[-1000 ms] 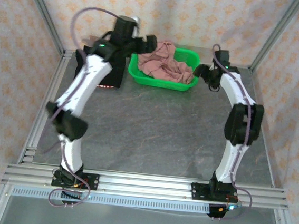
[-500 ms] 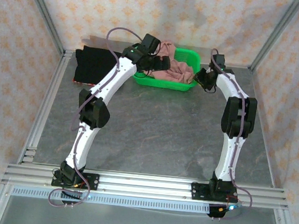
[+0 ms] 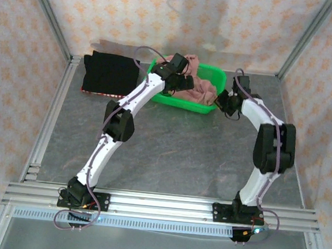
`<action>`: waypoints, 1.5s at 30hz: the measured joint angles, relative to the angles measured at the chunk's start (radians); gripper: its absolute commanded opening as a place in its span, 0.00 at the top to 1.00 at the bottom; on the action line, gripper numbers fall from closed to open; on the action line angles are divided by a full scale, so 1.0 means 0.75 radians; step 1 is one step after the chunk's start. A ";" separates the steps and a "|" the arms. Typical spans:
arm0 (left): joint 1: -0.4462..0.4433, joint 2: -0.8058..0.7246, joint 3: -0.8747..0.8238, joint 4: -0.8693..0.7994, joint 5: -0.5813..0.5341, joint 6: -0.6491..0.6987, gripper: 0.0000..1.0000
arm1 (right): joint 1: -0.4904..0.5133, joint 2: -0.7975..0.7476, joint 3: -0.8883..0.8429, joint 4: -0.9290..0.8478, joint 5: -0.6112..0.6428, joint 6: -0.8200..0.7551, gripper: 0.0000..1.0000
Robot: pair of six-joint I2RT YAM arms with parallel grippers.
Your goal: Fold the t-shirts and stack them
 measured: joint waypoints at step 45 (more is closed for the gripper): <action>-0.100 -1.154 0.021 -0.155 -0.132 0.176 1.00 | -0.215 -0.178 -0.204 0.073 0.228 0.349 1.00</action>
